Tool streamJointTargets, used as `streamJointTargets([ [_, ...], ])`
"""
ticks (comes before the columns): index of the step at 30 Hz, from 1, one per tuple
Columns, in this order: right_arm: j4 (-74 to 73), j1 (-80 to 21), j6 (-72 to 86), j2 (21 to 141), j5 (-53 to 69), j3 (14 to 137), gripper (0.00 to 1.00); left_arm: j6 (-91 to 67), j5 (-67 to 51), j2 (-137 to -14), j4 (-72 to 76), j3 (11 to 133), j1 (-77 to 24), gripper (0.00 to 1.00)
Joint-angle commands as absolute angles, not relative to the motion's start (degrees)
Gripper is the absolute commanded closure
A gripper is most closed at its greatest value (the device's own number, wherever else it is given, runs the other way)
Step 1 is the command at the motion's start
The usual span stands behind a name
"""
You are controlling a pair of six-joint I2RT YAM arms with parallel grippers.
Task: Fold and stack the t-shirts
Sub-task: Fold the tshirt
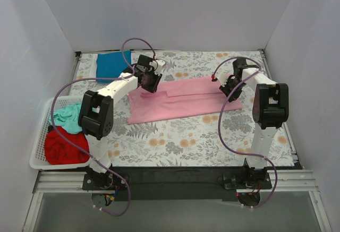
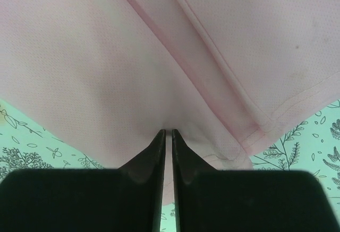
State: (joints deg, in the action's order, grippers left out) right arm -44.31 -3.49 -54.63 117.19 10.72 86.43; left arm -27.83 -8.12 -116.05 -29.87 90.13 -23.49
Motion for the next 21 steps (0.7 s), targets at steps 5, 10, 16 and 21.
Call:
streamJointTargets([
  [5,-44.5,-4.1,-51.5,114.2,15.6,94.1,0.86,-28.5,-6.2,-99.1,-29.6,82.8,-22.8,0.76],
  [10,-44.2,-4.8,-49.2,119.7,15.2,100.4,0.84,-25.8,-4.9,-102.8,-35.1,85.0,-22.8,0.82],
  [16,-43.6,-6.0,-48.3,125.7,14.1,105.9,0.84,-23.7,-7.6,-109.4,-41.8,89.9,-22.8,0.85],
  [21,-42.8,-6.9,-48.9,127.5,12.5,105.0,0.84,-22.9,-5.7,-113.4,-41.8,91.7,-22.9,0.85],
])
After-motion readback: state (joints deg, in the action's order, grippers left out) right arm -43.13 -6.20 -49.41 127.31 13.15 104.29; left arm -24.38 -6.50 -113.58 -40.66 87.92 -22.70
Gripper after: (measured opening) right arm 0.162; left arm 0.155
